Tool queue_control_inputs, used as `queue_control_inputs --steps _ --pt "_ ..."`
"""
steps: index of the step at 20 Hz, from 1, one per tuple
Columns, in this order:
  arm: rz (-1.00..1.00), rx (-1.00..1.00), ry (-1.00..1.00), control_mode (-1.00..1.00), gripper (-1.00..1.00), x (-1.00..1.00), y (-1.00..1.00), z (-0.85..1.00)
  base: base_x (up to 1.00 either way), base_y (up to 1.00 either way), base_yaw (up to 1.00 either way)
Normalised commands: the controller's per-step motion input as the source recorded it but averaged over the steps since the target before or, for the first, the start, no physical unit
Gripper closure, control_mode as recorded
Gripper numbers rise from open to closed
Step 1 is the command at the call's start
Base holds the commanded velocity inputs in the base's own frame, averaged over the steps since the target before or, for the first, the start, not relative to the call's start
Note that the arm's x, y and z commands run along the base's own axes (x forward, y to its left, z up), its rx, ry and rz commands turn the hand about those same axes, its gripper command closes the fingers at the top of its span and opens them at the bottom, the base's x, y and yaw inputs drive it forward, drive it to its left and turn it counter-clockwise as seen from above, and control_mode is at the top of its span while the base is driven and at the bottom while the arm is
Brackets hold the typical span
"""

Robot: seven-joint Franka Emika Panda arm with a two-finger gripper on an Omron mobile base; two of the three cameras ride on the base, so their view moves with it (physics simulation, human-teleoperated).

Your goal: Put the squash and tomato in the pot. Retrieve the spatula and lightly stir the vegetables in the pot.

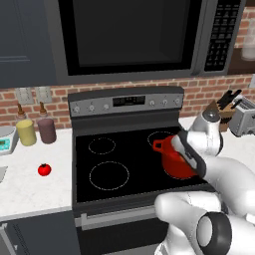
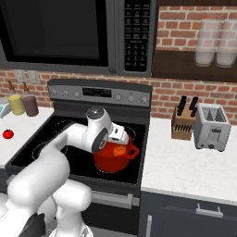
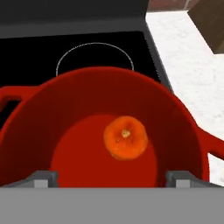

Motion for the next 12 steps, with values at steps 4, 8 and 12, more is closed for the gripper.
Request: queue_control_inputs --steps 4,8,12 --pt "0.00 0.01 -0.04 -1.00 -1.00 -1.00 0.70 0.61 0.00 0.00 0.00" --pt "0.00 0.00 0.00 -1.00 -1.00 -0.99 0.96 0.50 0.00 0.00 0.00" --pt "0.00 0.00 0.00 -1.00 -1.00 -0.91 1.00 0.43 0.00 0.00 0.00"
